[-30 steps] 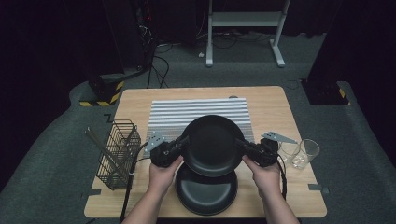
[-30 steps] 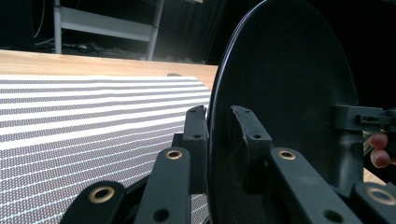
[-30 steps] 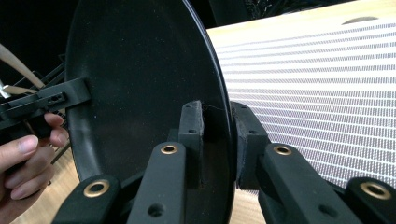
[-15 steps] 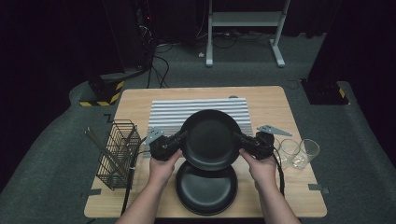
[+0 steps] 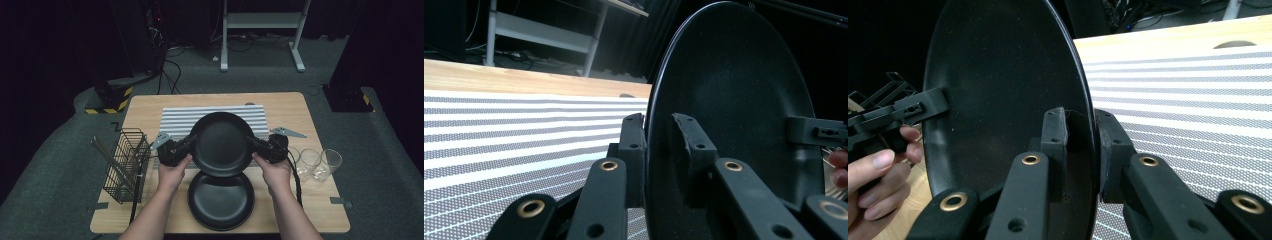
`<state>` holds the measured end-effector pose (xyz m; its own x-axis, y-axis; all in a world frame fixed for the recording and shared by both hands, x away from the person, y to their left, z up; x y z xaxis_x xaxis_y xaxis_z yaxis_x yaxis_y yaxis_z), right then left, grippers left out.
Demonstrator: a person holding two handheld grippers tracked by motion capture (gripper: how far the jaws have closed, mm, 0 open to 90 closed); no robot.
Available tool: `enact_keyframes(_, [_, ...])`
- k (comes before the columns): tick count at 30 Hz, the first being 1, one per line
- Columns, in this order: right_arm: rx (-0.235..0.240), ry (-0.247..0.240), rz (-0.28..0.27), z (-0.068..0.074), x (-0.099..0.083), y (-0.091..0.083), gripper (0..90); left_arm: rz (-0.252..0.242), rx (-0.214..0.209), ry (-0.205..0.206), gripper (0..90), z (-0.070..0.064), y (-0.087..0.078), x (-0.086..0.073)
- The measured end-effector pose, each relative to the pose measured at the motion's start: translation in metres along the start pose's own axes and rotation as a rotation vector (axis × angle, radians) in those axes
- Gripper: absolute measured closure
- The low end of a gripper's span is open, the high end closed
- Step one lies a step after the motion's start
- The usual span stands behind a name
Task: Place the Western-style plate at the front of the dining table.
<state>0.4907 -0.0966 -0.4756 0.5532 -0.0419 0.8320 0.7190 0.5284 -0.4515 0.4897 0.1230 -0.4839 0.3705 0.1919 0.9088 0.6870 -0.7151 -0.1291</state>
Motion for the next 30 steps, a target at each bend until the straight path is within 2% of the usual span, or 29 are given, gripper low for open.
enact_keyframes(8, [-0.004, -0.009, 0.006, 0.001, 0.007, 0.015, 77.0, -0.017, 0.031, -0.019, 76.0, 0.013, 0.001, 0.005])
enact_keyframes(15, [-0.005, 0.001, 0.037, -0.001, 0.009, 0.029, 76.4, -0.019, 0.054, -0.030, 76.1, 0.023, 0.004, 0.003])
enact_keyframes(17, [-0.010, -0.005, 0.039, -0.003, 0.010, 0.032, 76.0, -0.019, 0.053, -0.038, 76.4, 0.024, 0.006, 0.002])
enact_keyframes(22, [-0.015, 0.004, 0.046, -0.008, 0.010, 0.036, 75.8, 0.005, 0.060, -0.025, 76.3, 0.024, 0.012, 0.004])
enact_keyframes(30, [-0.025, 0.004, 0.024, -0.014, 0.014, 0.035, 75.8, 0.001, 0.053, -0.023, 76.0, 0.026, 0.021, 0.007])
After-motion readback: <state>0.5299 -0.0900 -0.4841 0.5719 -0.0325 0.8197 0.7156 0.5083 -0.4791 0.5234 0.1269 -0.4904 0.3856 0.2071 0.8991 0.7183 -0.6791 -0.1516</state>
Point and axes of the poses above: each handheld gripper's, and its own axes: y roughly forward along the jaws, x roughly out of its top, z roughly to its left, the point moved 10 cm from there along y, roughly forward along the jaws, and after that the axes turned 9 degrees about -x, right-handed, at the moved point
